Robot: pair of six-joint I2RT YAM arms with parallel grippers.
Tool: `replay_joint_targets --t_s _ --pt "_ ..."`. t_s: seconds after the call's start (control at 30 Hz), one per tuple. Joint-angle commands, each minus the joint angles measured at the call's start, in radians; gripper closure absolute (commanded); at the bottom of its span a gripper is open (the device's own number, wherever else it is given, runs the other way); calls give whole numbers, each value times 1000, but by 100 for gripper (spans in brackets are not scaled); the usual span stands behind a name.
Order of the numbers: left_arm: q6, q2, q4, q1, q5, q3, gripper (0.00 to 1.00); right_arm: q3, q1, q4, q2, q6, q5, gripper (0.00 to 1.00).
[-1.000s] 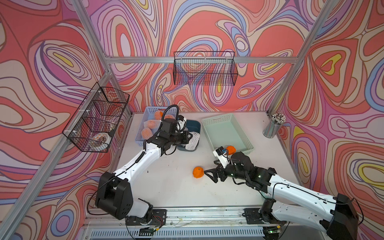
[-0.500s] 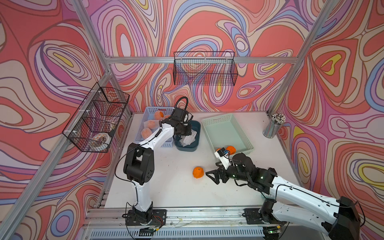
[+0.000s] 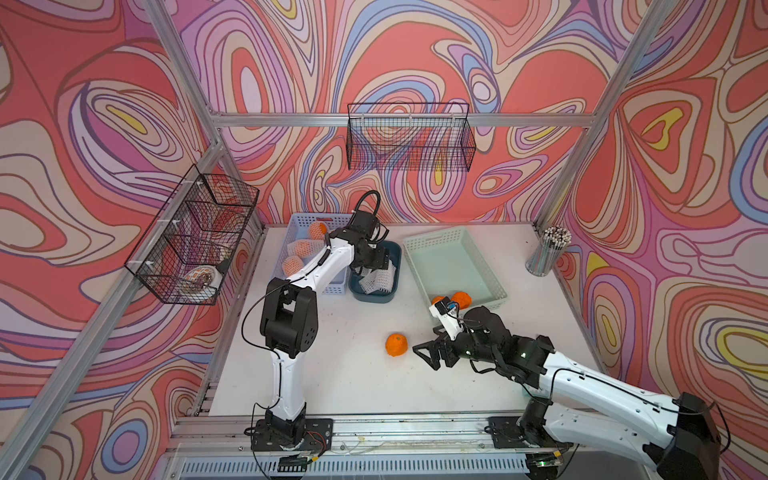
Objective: Remove foam nets from oranges
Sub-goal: Place the foam net into the storage box, then pick up the orange from the center of the board.
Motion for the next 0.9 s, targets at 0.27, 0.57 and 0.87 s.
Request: replay_joint_targets --t_s 0.27,0.57,0.87 --pt "-16 -378 102 10 -67 -177 6 6 -3 31 62 6 19 2" --pt "-61 -967 252 10 -42 -639 0 -6 4 141 200 76 -10 2" --pt "-104 -1412 -52 10 -4 -837 0 70 30 207 427 122 -23 2"
